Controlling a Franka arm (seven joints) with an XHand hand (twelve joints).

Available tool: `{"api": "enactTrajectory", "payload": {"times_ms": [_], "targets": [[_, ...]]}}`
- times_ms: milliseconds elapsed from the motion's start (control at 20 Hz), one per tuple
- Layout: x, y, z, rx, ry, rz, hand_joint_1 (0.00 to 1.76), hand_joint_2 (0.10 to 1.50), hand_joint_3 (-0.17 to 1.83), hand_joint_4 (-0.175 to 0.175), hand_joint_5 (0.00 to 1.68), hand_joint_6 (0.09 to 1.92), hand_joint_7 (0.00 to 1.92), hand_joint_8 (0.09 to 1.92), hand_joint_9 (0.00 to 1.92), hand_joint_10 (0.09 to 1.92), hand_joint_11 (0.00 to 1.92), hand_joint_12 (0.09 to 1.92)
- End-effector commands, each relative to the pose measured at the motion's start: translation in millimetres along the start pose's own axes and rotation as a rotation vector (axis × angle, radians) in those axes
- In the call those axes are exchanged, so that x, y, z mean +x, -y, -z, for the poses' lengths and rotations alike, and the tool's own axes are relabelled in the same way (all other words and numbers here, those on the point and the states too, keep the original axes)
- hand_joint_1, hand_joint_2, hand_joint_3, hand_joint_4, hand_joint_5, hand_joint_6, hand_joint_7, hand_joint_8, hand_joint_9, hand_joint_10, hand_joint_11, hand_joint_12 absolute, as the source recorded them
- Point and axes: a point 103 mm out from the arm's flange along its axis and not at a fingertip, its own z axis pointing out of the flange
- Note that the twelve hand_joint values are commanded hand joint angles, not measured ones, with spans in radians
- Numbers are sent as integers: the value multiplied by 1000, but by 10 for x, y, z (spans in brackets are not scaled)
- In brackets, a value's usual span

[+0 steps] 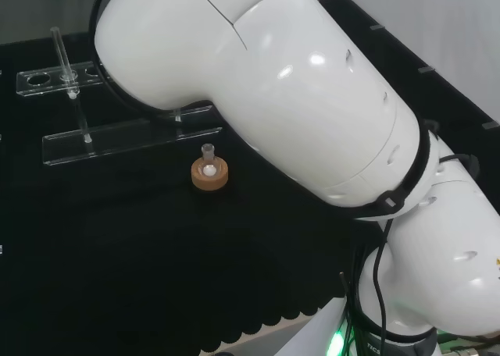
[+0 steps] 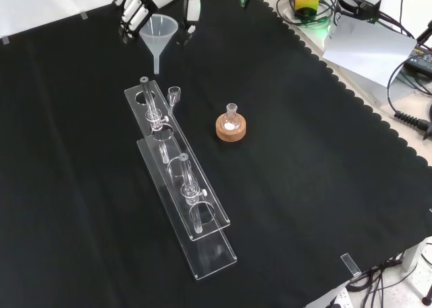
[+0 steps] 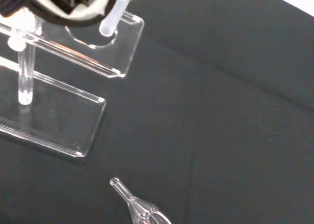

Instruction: Put the funnel back on the funnel stand.

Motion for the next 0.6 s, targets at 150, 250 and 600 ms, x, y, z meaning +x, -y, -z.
{"api": "enactTrajectory", "payload": {"times_ms": [150,250,600], "targets": [[101,-148,-61,12,-1,30,882,680,616,-22,604,644,480,633,878,453,558,1297],[108,-156,-57,6,3,28,882,680,617,-22,604,644,480,633,879,453,559,1297],[113,-323,-112,10,1,40,883,680,617,-23,603,646,480,632,881,451,563,1295]]}}
